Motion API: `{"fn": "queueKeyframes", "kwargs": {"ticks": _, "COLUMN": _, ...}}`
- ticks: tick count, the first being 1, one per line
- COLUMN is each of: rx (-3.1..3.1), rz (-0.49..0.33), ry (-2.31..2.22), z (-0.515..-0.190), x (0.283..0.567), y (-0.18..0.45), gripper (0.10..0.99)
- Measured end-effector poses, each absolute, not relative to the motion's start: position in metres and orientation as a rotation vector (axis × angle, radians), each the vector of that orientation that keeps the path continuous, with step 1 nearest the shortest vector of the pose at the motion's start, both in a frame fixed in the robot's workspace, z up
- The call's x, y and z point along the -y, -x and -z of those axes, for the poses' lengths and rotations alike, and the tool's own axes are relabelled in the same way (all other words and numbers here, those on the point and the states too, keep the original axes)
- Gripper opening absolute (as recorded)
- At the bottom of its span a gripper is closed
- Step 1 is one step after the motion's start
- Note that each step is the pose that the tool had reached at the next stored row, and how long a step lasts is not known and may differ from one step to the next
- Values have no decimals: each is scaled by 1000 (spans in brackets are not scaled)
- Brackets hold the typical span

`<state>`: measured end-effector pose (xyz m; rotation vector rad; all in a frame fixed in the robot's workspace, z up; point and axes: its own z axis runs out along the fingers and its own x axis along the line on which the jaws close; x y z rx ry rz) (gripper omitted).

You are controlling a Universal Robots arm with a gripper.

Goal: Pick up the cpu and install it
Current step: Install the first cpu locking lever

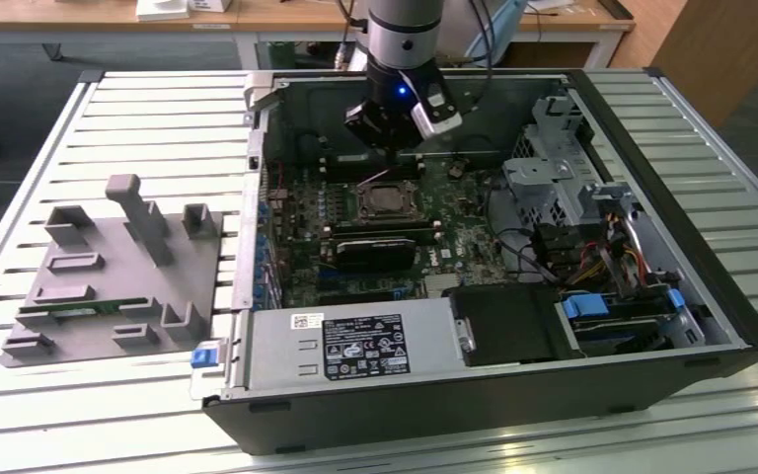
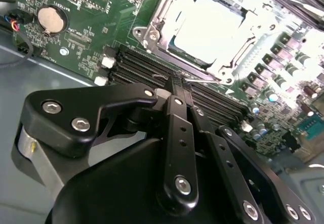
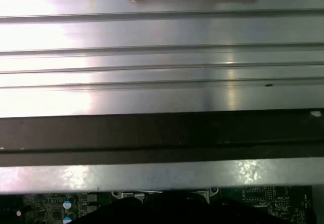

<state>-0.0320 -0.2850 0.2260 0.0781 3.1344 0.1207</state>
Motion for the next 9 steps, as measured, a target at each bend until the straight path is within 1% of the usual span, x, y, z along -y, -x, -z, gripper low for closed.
{"fn": "queueKeyframes", "kwargs": {"ticks": 9, "rx": -3137, "rz": -110, "ry": -78, "z": -217, "x": 285, "y": 27, "gripper": 106}}
